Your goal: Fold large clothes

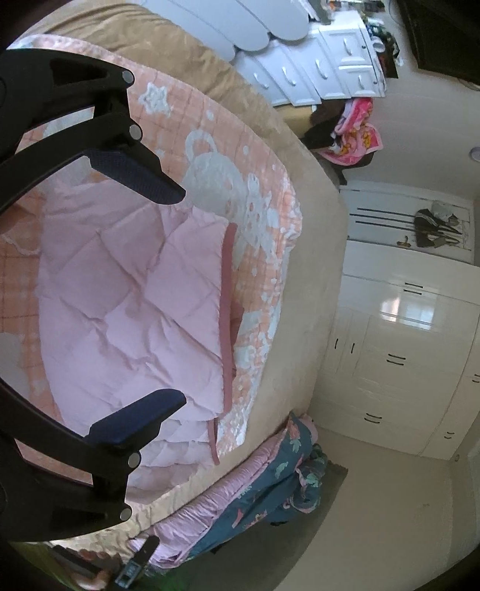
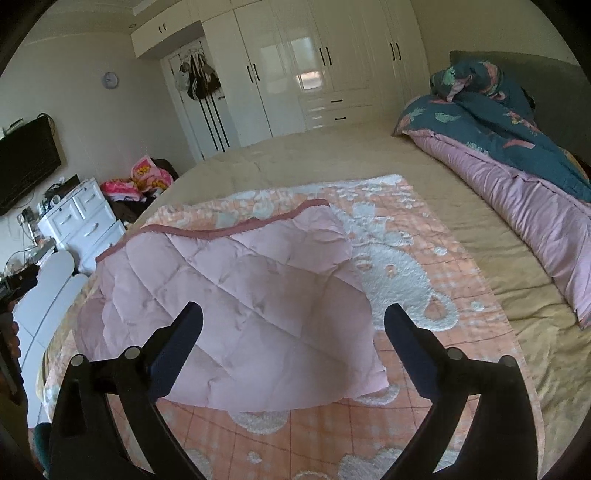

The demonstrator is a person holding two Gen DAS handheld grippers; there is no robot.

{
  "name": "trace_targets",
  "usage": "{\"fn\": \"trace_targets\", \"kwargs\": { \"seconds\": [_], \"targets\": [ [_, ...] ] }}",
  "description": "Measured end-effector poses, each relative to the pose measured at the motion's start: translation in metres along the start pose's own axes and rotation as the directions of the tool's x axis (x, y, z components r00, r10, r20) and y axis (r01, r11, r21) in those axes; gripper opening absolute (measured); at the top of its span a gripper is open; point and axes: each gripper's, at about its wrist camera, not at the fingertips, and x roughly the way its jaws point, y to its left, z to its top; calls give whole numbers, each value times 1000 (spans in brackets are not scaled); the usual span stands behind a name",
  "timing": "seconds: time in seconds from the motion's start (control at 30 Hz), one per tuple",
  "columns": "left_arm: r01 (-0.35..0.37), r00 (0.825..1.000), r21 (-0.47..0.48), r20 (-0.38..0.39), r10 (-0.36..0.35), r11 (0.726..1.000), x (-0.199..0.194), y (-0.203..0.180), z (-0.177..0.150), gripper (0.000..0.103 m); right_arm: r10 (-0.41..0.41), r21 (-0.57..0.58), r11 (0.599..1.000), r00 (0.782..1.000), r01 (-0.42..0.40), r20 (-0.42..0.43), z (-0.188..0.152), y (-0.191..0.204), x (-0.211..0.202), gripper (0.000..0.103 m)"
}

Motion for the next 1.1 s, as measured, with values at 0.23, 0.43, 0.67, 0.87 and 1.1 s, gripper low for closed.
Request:
{"fn": "trace_targets", "kwargs": {
  "seconds": [0.23, 0.43, 0.67, 0.87, 1.1],
  "targets": [
    [-38, 999, -7, -28, 38, 999, -1, 11, -14, 94, -27, -11, 1000, 1000, 27, 4, -8, -2, -9, 98],
    [-76, 994, -16, -85, 74, 997, 12, 26, -35, 94, -55, -13, 998, 998, 55, -15, -19, -8, -5, 98],
    [-123, 978, -58, -177, 111, 991, 40, 51, -66, 94, -90, -35, 995, 994, 88, -65, -28, -15, 20, 98],
    [-128, 965, -122, -243, 95, 984, 63, 75, -87, 94, -111, -68, 992, 987, 104, -113, -25, -14, 54, 98],
    [-101, 962, -155, -266, 57, 983, 84, 86, -97, 94, -147, -120, 984, 976, 129, -158, -17, -16, 98, 98]
  ]
}}
